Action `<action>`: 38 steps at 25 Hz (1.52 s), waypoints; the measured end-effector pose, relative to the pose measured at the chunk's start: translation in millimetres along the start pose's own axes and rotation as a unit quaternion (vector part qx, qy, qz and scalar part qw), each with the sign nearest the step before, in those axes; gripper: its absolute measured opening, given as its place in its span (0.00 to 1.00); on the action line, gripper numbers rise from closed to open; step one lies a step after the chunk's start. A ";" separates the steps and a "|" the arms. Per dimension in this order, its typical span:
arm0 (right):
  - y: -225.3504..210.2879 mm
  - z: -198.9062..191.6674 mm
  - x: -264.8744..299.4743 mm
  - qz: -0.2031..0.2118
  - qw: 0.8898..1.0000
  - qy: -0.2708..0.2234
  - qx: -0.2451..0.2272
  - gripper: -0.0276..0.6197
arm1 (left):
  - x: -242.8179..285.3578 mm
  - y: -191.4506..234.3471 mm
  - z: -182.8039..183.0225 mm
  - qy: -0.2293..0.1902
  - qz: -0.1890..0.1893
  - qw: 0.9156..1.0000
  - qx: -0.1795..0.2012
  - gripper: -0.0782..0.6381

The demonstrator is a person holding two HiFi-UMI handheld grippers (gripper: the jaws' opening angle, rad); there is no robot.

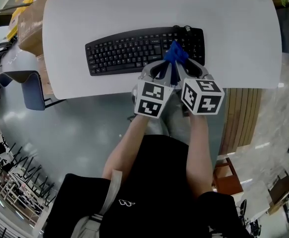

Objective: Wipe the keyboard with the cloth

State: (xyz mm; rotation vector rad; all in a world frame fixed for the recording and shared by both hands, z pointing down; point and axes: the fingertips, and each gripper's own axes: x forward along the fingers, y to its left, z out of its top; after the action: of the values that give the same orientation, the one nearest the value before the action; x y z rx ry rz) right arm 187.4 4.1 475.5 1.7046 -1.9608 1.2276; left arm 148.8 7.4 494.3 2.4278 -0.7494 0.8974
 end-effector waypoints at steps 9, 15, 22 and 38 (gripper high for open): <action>-44.3 12.4 -25.3 -0.016 0.999 -0.022 0.018 0.17 | 27.2 -39.4 20.6 -0.003 -0.026 1.000 0.015 0.11; -66.6 19.7 -41.2 -0.016 0.999 -0.039 0.031 0.17 | 35.2 -57.1 36.5 -0.014 -0.033 0.999 0.020 0.11; -99.3 21.6 -59.6 -0.062 0.996 -0.050 0.029 0.17 | 46.8 -79.2 44.2 -0.029 -0.058 0.998 0.009 0.11; 33.3 128.5 -80.6 0.011 0.975 -0.210 -0.076 0.17 | -95.9 43.7 127.9 -0.193 0.051 0.980 -0.010 0.11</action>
State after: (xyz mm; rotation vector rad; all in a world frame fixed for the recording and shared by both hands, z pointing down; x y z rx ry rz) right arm 219.9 -36.4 329.1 1.9882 -2.2413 0.7369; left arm 117.8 -66.0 349.1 2.5963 -1.0212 0.4488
